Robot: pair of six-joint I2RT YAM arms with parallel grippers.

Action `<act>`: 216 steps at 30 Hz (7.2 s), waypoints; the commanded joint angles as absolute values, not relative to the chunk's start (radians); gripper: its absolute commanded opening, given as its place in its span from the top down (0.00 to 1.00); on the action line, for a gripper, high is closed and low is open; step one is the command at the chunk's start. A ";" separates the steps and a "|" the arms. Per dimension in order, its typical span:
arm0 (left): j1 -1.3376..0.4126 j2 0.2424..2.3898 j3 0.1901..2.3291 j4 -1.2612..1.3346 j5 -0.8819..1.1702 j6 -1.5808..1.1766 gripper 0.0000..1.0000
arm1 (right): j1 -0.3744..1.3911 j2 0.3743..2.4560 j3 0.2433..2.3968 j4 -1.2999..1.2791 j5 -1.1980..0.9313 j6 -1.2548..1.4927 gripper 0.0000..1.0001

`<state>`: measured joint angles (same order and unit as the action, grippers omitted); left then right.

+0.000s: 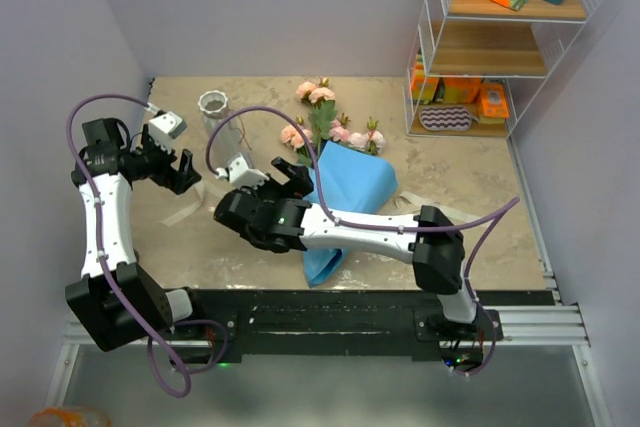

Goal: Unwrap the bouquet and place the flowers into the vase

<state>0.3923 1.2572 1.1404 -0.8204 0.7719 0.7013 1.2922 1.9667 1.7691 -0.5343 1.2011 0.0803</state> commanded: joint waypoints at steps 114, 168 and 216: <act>0.399 1.197 1.200 -0.876 0.765 0.781 0.11 | 0.420 1.272 1.108 -0.647 0.037 0.488 0.40; 0.368 1.177 1.184 -0.841 0.729 0.776 0.11 | 0.406 1.267 1.127 -0.646 -0.317 0.440 1.00; 0.426 1.218 1.542 -0.739 0.541 0.169 0.01 | 1.089 1.962 1.997 -0.531 -0.100 0.483 0.01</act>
<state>0.4145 1.2110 1.4944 -0.7380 0.5407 0.1932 1.1378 2.0930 1.8961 -0.4599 -0.1459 0.6029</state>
